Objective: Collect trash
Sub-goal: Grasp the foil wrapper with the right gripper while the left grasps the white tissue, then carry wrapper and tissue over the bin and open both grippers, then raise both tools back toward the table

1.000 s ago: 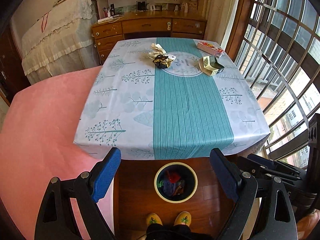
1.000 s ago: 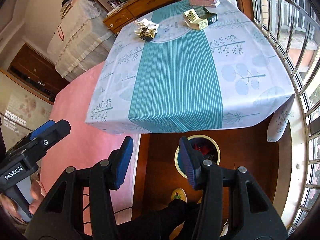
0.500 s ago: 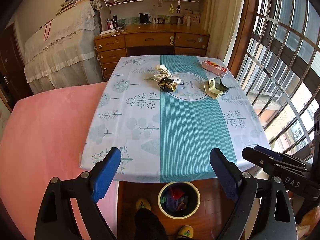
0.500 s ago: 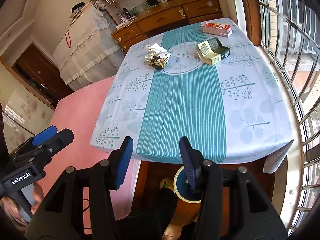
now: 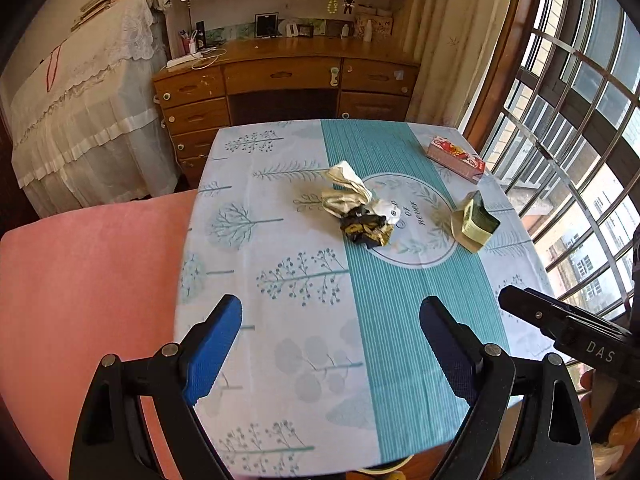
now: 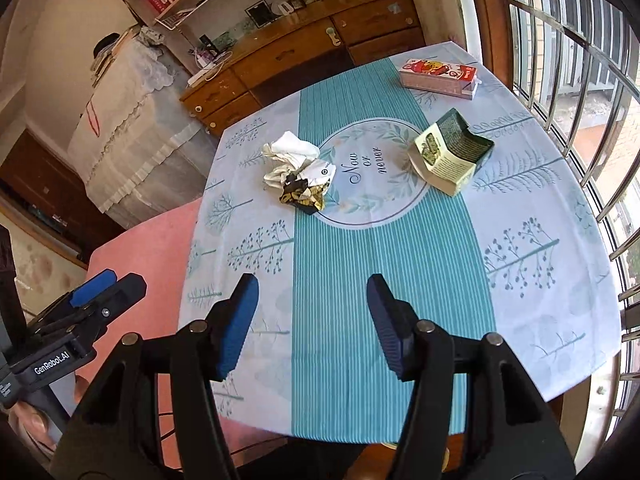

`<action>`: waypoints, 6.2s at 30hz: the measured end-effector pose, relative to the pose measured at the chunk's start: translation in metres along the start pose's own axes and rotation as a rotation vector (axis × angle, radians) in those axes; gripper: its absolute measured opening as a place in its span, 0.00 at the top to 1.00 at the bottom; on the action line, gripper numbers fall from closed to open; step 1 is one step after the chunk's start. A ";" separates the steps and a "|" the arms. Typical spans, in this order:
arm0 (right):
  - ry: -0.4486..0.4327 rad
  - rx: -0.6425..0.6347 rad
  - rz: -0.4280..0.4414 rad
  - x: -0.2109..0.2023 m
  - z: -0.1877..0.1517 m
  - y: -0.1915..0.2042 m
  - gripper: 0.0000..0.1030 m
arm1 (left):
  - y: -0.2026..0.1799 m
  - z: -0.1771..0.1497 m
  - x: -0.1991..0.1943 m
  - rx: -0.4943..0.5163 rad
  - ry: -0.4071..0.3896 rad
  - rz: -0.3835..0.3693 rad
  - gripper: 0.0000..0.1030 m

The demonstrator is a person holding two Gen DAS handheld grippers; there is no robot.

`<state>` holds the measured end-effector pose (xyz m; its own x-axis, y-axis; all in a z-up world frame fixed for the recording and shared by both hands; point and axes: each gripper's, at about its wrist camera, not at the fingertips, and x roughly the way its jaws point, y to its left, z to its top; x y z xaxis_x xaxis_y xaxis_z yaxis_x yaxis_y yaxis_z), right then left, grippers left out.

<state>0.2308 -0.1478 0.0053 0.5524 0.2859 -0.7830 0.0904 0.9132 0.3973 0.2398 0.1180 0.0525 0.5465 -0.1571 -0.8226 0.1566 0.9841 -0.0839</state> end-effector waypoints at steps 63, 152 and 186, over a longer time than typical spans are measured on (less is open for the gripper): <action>0.009 0.237 -0.102 0.190 0.063 -0.047 0.67 | -0.023 0.125 0.336 0.128 0.380 -0.132 0.21; 0.285 0.083 -0.110 0.115 -0.381 -0.204 0.67 | -0.109 -0.426 0.225 -0.064 0.466 -0.082 0.62; 0.333 0.157 -0.192 0.192 -0.410 -0.264 0.38 | -0.107 -0.445 0.289 0.002 0.411 -0.027 0.03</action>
<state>-0.0269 -0.2147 -0.4461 0.2178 0.2166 -0.9517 0.3050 0.9111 0.2772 0.0151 0.0047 -0.4263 0.1683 -0.1367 -0.9762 0.1685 0.9798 -0.1081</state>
